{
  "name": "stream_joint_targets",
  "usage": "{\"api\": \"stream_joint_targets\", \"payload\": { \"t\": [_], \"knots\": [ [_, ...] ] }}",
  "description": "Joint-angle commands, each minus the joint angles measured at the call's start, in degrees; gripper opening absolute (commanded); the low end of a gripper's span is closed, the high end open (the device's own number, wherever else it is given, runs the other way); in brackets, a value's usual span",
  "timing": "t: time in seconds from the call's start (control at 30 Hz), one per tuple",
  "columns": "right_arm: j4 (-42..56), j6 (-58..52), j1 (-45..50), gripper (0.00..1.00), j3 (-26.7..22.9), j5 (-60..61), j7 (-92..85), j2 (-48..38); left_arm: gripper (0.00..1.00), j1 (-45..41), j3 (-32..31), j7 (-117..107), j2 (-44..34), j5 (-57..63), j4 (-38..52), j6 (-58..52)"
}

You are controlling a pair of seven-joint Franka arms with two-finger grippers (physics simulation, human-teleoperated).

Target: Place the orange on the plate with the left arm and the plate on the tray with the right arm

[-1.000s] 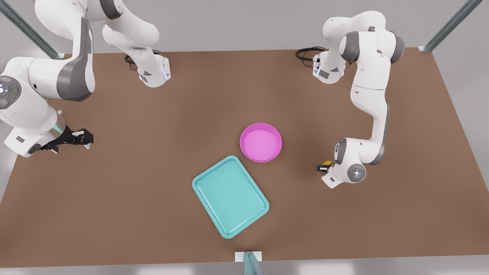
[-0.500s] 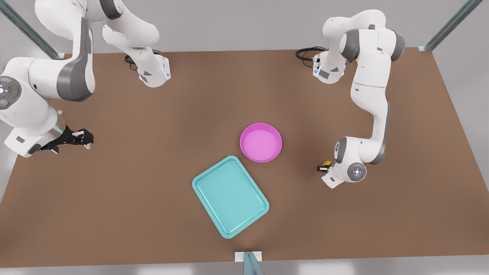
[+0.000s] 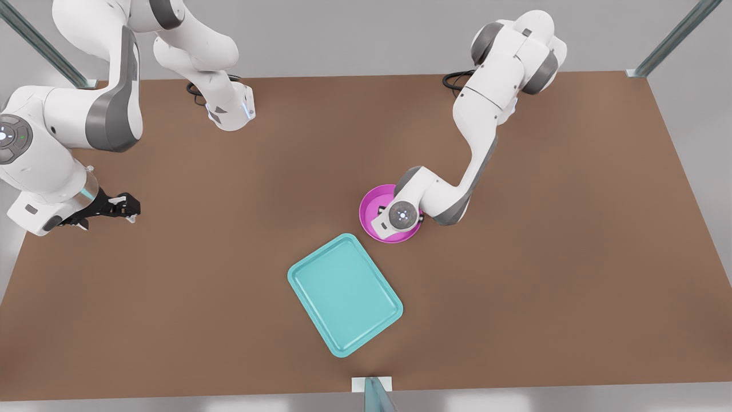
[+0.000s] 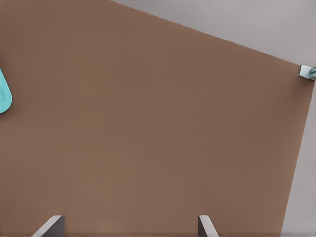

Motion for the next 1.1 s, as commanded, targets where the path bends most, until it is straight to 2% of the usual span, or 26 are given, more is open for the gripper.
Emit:
{"api": "stream_joint_targets", "payload": {
  "t": [0.0,0.07,0.1,0.17,0.2,0.23,0.27,0.3,0.33,0.37,0.4,0.43,0.47,0.53,0.63,0.77,0.83,1.07],
  "knots": [
    [0.0,-0.2,0.0,1.00,0.0,-0.1,0.0,0.0,1.00,0.1,0.0,-20.2,-0.1,0.0,0.1,-1.2],
    [0.0,-0.2,0.2,1.00,0.1,-0.1,0.0,-0.1,1.00,0.1,0.8,-19.7,-3.1,0.5,0.1,-3.3],
    [0.0,-0.2,0.2,1.00,0.0,0.0,0.1,-0.1,1.00,1.2,4.5,-14.8,-7.6,0.3,1.5,-12.8],
    [-0.1,-0.5,0.4,1.00,0.6,0.4,0.1,-0.1,1.00,1.9,16.8,1.2,-9.1,-0.2,16.0,-35.0],
    [-0.1,-0.5,2.1,1.00,0.7,0.1,0.1,0.0,1.00,2.0,23.8,13.5,-10.1,-0.1,19.5,-38.9],
    [-0.4,-1.0,2.1,1.00,0.7,0.7,-0.7,0.4,1.00,2.3,27.3,17.5,-11.6,-0.1,19.8,-38.9],
    [-0.9,-7.1,5.9,1.00,1.8,1.4,-2.4,2.3,1.00,2.4,29.0,24.7,-13.1,0.1,19.9,-38.7],
    [-1.2,-8.3,7.3,1.00,1.8,10.3,-2.0,3.5,1.00,3.8,29.3,26.7,-15.4,-0.1,19.7,-38.3],
    [-0.7,-7.7,8.4,1.00,2.3,17.2,-1.4,9.8,1.00,15.1,15.8,25.9,-20.4,0.6,18.5,-37.7],
    [-0.8,-5.4,9.0,1.00,2.5,22.2,-1.4,12.2,1.00,16.5,13.3,25.3,-22.6,1.8,15.7,-36.9],
    [-1.1,-3.6,9.7,1.00,2.5,24.6,0.3,14.3,1.00,17.6,12.2,24.6,-26.9,2.1,9.8,-30.7],
    [-2.3,-3.6,12.0,1.00,2.5,25.2,0.5,15.7,1.00,17.7,12.2,24.8,-29.1,2.2,6.6,-25.9],
    [-5.3,-0.5,15.3,1.00,2.5,27.6,1.5,16.6,1.00,17.7,12.7,24.6,-30.0,2.2,6.6,-25.8],
    [-13.1,6.4,18.0,1.00,2.2,29.2,8.0,11.9,1.00,17.9,13.5,24.5,-29.8,2.3,8.8,-30.0],
    [-34.1,27.1,21.4,1.00,2.0,34.8,11.5,3.7,1.00,17.8,13.5,24.4,-28.6,2.3,10.3,-30.7],
    [-34.3,36.0,29.9,1.00,2.1,36.1,29.7,7.8,1.00,17.9,14.0,24.6,-29.1,2.1,10.3,-34.6],
    [-30.1,37.1,32.1,1.00,2.1,41.4,36.4,13.4,1.00,17.9,14.2,24.5,-29.0,2.2,10.3,-34.7],
    [-25.7,46.8,38.4,1.00,2.2,46.4,39.6,22.3,1.00,17.9,14.2,24.4,-28.6,2.2,10.3,-36.2]
  ]
}}
